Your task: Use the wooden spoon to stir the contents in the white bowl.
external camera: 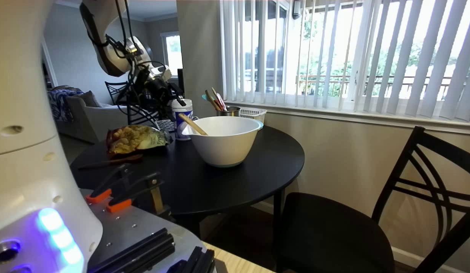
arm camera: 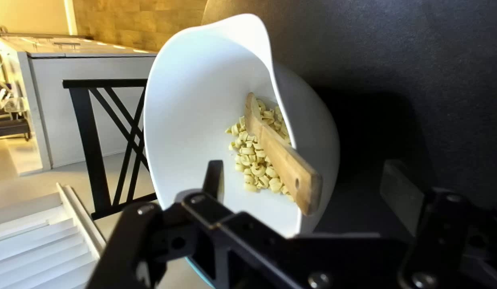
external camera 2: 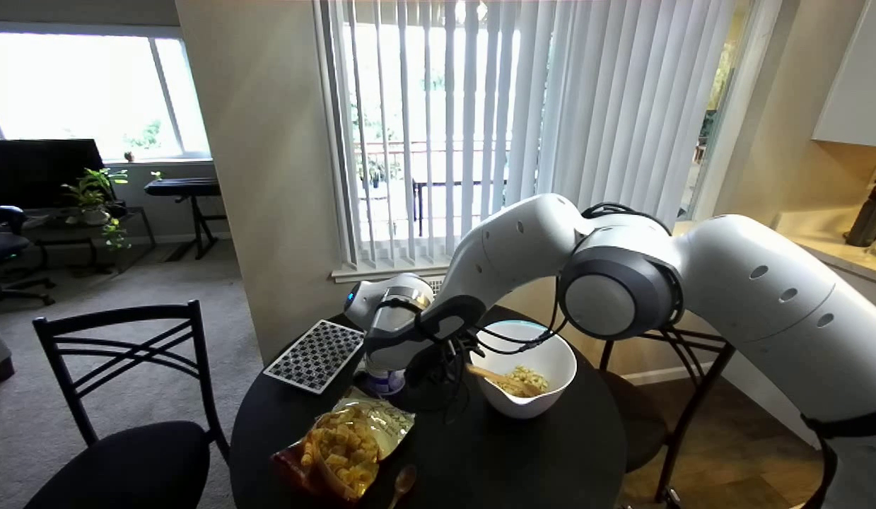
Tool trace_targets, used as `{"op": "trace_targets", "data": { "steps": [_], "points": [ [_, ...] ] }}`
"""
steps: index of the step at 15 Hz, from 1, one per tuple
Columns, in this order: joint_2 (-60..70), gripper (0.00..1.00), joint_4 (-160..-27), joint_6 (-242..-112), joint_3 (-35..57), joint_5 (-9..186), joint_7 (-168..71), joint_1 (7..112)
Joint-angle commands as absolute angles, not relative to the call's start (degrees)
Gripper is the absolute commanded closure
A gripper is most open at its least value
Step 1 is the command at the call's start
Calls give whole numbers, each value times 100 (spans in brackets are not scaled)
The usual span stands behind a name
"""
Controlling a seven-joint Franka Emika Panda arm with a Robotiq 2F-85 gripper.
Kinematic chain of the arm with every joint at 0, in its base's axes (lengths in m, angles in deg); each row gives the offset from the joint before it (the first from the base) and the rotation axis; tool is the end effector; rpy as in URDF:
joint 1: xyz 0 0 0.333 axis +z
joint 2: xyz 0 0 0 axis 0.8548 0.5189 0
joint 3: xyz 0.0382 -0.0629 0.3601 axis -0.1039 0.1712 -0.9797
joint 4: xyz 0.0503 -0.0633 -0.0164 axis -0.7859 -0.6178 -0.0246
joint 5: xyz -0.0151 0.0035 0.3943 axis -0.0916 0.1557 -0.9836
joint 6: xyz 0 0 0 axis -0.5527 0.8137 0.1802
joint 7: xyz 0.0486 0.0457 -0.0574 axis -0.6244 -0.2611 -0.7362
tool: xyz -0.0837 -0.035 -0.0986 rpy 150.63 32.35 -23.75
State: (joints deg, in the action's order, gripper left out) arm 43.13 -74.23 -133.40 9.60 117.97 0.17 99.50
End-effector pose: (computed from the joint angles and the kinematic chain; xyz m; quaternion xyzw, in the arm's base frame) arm 0.5951 0.3882 0.1661 0.9114 -0.0251 -0.0085 0.4107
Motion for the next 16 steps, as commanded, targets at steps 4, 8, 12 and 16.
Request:
{"op": "trace_targets", "data": {
  "steps": [4,8,12,16],
  "points": [
    [4528,15,-7302,-13136,1004,12082,-79,10017],
    [4564,47,-7334,-13151,1007,12245,-75,10004],
    [4505,74,-7398,-13177,1061,12373,-63,10043],
    [4424,97,-7435,-13202,1084,12479,-42,10075]
  ]
}}
